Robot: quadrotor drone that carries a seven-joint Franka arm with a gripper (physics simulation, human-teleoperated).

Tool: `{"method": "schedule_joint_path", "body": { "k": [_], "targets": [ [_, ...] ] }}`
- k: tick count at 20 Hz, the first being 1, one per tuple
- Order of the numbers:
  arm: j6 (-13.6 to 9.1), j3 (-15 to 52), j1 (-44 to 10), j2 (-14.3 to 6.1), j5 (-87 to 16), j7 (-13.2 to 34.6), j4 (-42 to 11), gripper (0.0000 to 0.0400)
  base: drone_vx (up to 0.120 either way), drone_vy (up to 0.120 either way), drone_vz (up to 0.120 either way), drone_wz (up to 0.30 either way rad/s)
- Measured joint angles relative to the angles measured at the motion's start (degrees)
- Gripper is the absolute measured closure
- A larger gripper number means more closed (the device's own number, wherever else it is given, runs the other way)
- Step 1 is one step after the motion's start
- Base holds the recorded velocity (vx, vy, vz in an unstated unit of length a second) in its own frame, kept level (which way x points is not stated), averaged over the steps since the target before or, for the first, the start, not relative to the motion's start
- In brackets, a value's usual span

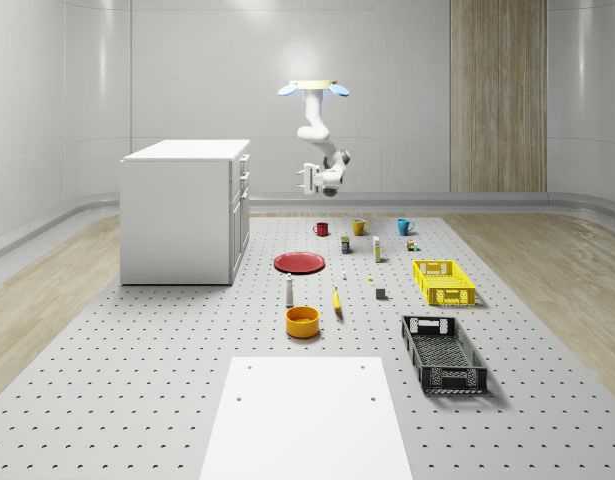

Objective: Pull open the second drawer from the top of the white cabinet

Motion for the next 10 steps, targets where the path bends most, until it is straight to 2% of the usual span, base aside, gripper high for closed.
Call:
{"method": "schedule_joint_path", "body": {
  "k": [10],
  "targets": [
    [7.08,6.46,3.51,2.08,7.28,-2.31,-1.61,0.0100,0.000,0.000,0.000,0.000]
  ]
}}
